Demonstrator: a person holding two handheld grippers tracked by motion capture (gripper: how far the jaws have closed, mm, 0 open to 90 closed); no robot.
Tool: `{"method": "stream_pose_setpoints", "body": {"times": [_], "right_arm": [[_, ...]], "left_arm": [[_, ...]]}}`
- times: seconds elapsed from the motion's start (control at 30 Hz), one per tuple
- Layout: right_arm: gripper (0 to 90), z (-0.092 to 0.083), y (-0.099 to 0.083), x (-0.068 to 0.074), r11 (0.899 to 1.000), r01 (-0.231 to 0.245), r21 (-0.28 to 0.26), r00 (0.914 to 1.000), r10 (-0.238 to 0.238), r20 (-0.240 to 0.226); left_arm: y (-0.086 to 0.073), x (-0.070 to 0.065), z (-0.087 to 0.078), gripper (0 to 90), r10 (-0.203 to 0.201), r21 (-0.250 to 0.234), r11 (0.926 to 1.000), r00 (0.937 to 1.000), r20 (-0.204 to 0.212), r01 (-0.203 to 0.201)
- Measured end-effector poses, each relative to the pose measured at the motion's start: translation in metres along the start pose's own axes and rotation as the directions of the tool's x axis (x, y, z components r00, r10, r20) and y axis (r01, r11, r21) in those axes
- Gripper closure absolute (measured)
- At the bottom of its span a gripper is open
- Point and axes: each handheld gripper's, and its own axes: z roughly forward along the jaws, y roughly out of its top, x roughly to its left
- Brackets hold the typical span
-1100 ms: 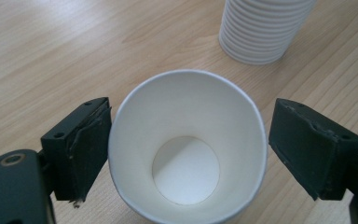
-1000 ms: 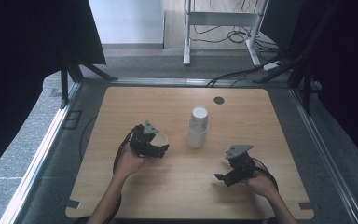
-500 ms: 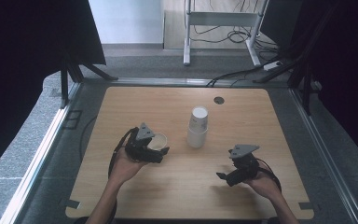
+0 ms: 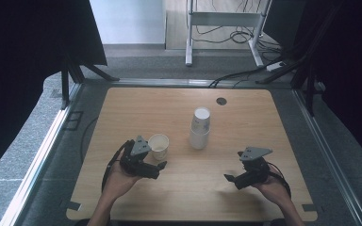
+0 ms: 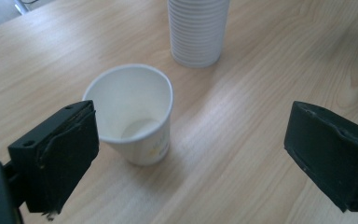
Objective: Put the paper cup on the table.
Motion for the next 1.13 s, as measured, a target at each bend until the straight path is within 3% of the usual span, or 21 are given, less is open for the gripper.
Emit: {"method": "stream_pose_setpoints", "body": {"times": [0.23, 0.47, 0.67, 0.8, 0.9, 1.13], "right_arm": [[0.0, -0.001, -0.008, 0.001, 1.000, -0.021, 0.005, 0.9997, 0.021, 0.015], [0.0, 0.001, -0.018, 0.001, 0.998, -0.056, 0.025, 0.9980, 0.056, 0.030], [0.0, 0.006, -0.030, 0.003, 0.996, -0.066, 0.060, 0.9969, 0.063, 0.047], [0.0, 0.010, -0.036, 0.006, 0.995, -0.065, 0.079, 0.9965, 0.061, 0.058], [0.0, 0.013, -0.041, 0.007, 0.992, -0.067, 0.103, 0.9966, 0.061, 0.055], [0.0, 0.016, -0.045, 0.010, 0.991, -0.065, 0.119, 0.9972, 0.060, 0.045]], "left_arm": [[-0.021, -0.005, 0.000, 2.4, -0.006, 0.017, 0.9998, 0.9999, -0.014, 0.006], [-0.051, -0.003, 0.004, 0.6, -0.043, 0.052, 0.9977, 0.9989, -0.020, 0.044], [-0.074, -0.003, 0.012, 0.0, -0.070, 0.118, 0.9903, 0.9971, -0.031, 0.073], [-0.087, -0.004, 0.019, 0.0, -0.091, 0.174, 0.9801, 0.9953, -0.032, 0.095], [-0.091, -0.006, 0.025, 0.0, -0.079, 0.220, 0.9715, 0.9957, -0.049, 0.088], [-0.089, -0.009, 0.027, 0.0, -0.060, 0.224, 0.9718, 0.9962, -0.062, 0.073]]}}
